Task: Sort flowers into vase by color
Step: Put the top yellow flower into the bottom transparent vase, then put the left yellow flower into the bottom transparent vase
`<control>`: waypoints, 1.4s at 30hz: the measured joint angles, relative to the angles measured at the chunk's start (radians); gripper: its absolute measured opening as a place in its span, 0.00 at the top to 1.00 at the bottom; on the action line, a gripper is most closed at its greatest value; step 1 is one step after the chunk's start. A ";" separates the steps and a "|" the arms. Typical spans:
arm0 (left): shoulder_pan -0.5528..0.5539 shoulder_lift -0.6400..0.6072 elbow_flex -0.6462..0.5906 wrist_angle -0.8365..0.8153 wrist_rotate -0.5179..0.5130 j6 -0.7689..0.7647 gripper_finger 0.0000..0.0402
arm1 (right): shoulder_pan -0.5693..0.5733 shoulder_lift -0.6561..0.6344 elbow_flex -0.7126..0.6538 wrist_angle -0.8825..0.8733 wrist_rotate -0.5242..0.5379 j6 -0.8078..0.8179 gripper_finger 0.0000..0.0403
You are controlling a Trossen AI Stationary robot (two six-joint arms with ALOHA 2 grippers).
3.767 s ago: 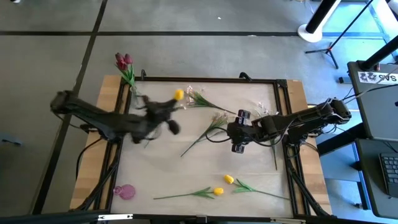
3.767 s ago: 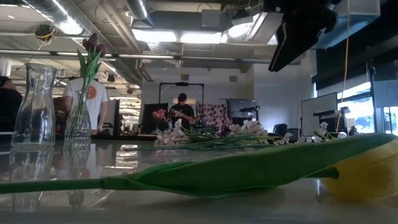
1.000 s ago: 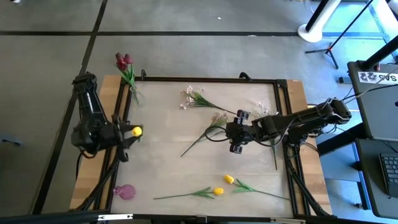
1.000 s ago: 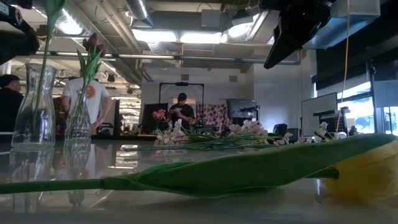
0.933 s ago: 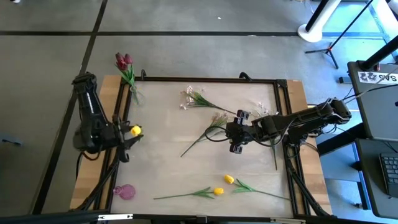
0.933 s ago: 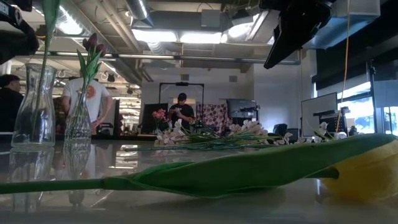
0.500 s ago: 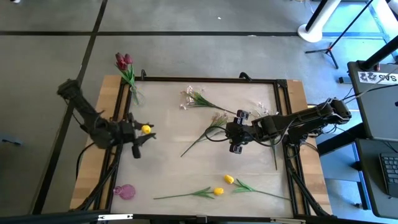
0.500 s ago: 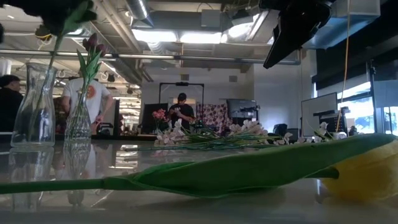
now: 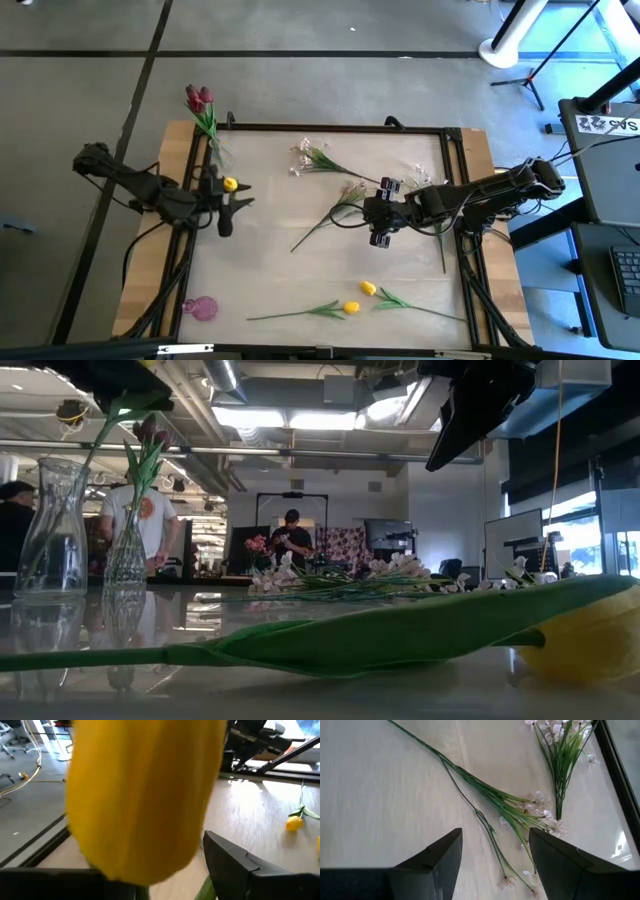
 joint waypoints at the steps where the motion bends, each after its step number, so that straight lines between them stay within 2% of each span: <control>1: 0.000 0.000 0.012 -0.019 0.001 -0.002 0.60 | 0.000 0.000 0.000 0.000 0.000 0.000 0.44; 7: 0.000 0.000 0.090 -0.200 0.077 -0.101 0.60 | 0.000 0.000 0.000 0.000 -0.016 0.002 0.44; 12: 0.000 0.000 0.162 -0.342 0.082 -0.161 0.60 | 0.000 0.000 0.000 0.000 -0.016 0.004 0.44; 20: 0.000 0.000 0.242 -0.507 0.149 -0.261 0.60 | 0.000 0.000 0.000 0.000 -0.016 0.010 0.44; 30: -0.001 0.000 0.265 -0.526 0.199 -0.289 0.60 | 0.000 0.000 0.000 0.000 -0.016 0.010 0.44; 38: -0.001 0.007 0.366 -0.644 0.232 -0.352 0.60 | 0.000 0.000 0.000 0.000 -0.016 0.011 0.44; 42: -0.001 0.006 0.414 -0.768 0.267 -0.463 0.60 | 0.001 0.000 0.000 -0.008 -0.016 0.029 0.44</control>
